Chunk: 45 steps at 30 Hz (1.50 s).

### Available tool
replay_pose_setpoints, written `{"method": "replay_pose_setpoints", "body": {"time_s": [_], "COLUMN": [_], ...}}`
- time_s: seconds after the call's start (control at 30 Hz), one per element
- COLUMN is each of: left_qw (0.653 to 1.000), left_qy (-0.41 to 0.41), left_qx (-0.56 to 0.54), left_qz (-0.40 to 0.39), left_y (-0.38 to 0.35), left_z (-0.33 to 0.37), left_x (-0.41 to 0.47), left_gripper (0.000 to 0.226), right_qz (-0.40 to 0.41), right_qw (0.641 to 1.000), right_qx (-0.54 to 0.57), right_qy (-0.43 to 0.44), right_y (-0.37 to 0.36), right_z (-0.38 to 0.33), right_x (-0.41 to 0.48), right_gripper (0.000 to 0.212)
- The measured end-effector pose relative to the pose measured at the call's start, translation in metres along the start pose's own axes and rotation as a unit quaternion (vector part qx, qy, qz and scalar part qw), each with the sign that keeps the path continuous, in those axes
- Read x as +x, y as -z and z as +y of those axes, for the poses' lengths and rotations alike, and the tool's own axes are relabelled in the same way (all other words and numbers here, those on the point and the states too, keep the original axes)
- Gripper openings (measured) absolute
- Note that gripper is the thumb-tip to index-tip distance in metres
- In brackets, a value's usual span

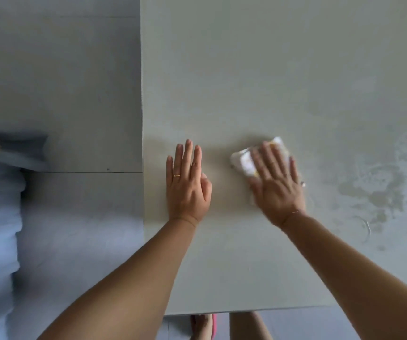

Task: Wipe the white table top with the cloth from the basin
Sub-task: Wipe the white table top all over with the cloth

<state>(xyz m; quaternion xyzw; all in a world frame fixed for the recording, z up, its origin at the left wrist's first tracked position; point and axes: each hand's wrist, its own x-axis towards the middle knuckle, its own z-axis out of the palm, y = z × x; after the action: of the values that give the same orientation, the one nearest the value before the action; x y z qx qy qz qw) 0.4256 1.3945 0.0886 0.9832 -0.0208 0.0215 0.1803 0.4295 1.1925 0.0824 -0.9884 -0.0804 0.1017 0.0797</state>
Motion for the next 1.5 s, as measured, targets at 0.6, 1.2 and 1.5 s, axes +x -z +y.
{"method": "replay_pose_setpoints", "body": {"time_s": [0.6,1.2,1.5], "left_qw": [0.999,0.998,0.998], "left_qy": [0.010,0.003,0.035], "left_qx": [0.030,0.051,0.054], "left_qz": [-0.042,-0.022,-0.015], "left_y": [-0.001,-0.001,-0.015], "left_z": [-0.015,-0.015,0.044], "left_x": [-0.091,-0.093,-0.091], "left_gripper": [0.059,0.060,0.059], "right_qz": [0.037,-0.033,0.007], "right_qw": [0.981,0.989,0.995], "right_qx": [0.066,0.011,0.043], "right_qy": [-0.179,0.141,-0.086], "right_y": [-0.028,-0.047,-0.045], "right_z": [-0.076,-0.081,-0.034], "right_x": [-0.095,-0.195,-0.211], "right_gripper": [0.062,0.068,0.069]}}
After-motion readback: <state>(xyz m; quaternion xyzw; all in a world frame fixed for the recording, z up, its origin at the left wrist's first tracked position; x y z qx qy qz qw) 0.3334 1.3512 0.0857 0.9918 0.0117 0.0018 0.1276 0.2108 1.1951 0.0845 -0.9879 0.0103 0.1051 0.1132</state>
